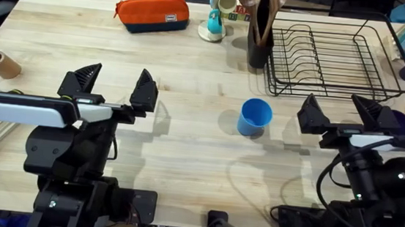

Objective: Pick up the cup on the table and put them onto the rack.

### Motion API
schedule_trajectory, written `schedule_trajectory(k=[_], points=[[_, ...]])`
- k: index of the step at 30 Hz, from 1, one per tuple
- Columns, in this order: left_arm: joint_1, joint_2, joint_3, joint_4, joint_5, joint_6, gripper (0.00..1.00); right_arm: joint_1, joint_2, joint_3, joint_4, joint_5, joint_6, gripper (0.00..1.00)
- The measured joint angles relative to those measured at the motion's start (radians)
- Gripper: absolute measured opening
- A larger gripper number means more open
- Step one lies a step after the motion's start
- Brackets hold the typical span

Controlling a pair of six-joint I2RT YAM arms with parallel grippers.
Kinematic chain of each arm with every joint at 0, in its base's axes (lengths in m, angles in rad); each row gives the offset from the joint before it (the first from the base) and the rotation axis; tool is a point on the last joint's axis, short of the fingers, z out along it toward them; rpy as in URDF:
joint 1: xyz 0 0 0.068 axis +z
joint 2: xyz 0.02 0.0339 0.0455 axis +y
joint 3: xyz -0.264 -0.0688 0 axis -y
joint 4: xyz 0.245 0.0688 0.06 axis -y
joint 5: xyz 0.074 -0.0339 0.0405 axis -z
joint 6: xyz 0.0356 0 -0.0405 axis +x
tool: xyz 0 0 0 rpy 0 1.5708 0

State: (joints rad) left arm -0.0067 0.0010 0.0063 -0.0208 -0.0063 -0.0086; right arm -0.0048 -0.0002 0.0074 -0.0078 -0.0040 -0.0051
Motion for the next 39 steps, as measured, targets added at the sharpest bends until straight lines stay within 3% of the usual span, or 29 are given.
schedule_trajectory(k=[18,22,26,31,39], points=[[0.000,0.000,0.000,0.002,0.011,0.000,0.993,0.000,0.000,0.002,-0.006,-0.004,-0.018,0.996],[0.000,0.000,0.028,-0.075,0.022,0.000,0.993,0.000,0.000,0.043,-0.091,-0.011,-0.022,0.996],[0.000,0.000,0.142,-0.214,0.037,0.000,0.993,0.000,0.007,0.129,-0.221,-0.019,-0.023,0.996],[0.000,0.015,0.329,-0.362,0.041,0.000,0.993,0.000,0.082,0.317,-0.335,-0.020,-0.025,0.996],[0.000,0.231,0.594,-0.517,0.042,0.000,0.993,0.000,0.324,0.619,-0.519,-0.023,-0.025,0.996]])
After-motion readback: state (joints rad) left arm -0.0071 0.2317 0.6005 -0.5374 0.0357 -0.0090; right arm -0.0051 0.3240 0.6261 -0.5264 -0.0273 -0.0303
